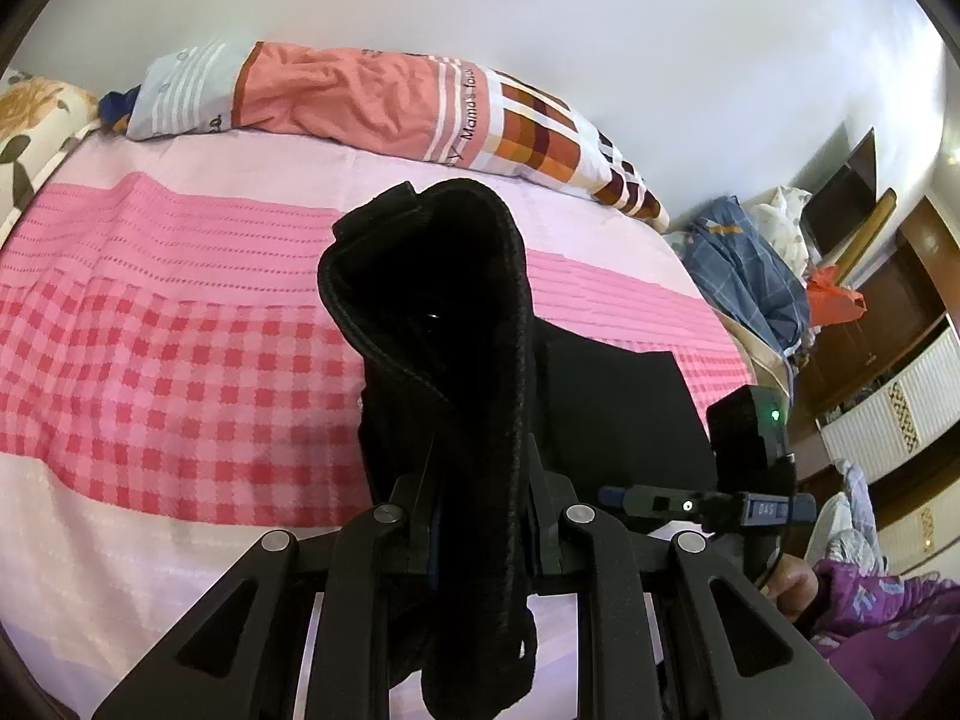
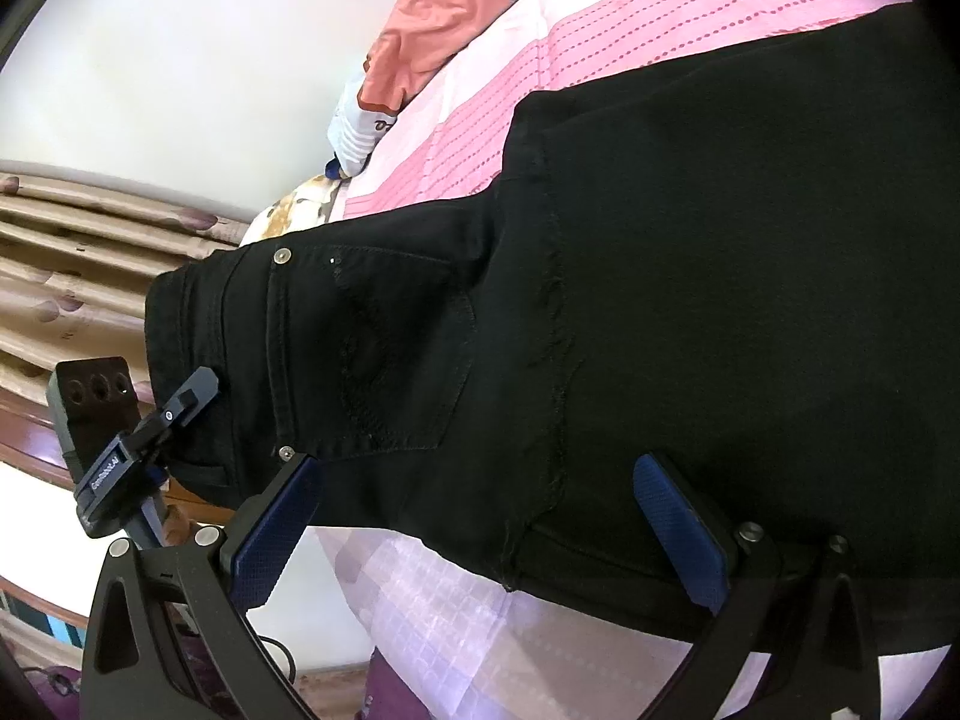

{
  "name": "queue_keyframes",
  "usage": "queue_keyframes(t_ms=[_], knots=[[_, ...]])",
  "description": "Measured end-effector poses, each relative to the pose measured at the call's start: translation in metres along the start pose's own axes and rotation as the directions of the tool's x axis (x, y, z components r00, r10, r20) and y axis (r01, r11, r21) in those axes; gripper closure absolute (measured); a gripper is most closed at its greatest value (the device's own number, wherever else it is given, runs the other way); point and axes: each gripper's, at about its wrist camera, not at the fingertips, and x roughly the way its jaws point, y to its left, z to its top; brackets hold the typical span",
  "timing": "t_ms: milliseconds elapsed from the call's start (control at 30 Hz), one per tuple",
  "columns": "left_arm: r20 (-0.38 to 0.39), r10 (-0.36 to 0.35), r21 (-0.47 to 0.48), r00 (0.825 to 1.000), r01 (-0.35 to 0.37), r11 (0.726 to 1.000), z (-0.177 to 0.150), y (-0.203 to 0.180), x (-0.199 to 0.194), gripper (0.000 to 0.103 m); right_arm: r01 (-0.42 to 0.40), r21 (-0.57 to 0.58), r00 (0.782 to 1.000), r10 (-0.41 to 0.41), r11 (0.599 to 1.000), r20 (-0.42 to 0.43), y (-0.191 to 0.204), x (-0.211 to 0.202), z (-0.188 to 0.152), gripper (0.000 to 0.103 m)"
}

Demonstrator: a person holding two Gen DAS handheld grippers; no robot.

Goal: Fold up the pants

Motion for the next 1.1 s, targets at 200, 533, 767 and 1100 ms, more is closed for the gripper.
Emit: queue_keyframes(t_ms=[200, 533, 767, 1100], knots=[[-0.001, 0.002, 0.015, 1.0, -0.002, 1.0, 0.003, -0.015, 0.005, 0.083, -0.065, 0.037, 0.998, 0.064, 0.997, 0.029, -0.001, -0.007, 0.001, 0.0], [-0.011, 0.009, 0.024, 1.0, -0.009, 1.0, 0.006, -0.039, 0.016, 0.083, -0.191, -0.048, 0.982, 0.191, 0.98, -0.001, 0.025, -0.01, 0.003, 0.0], [-0.027, 0.0, 0.03, 1.0, 0.001, 1.0, 0.007, -0.06, 0.028, 0.083, -0.217, -0.205, 0.976, 0.209, 0.954, -0.061, 0.06, -0.004, -0.001, 0.0], [-0.075, -0.04, 0.056, 0.996, 0.045, 0.997, 0.01, -0.105, 0.062, 0.083, -0.312, -0.275, 0.949, 0.312, 0.909, -0.045, 0.062, -0.029, 0.0, 0.0]])
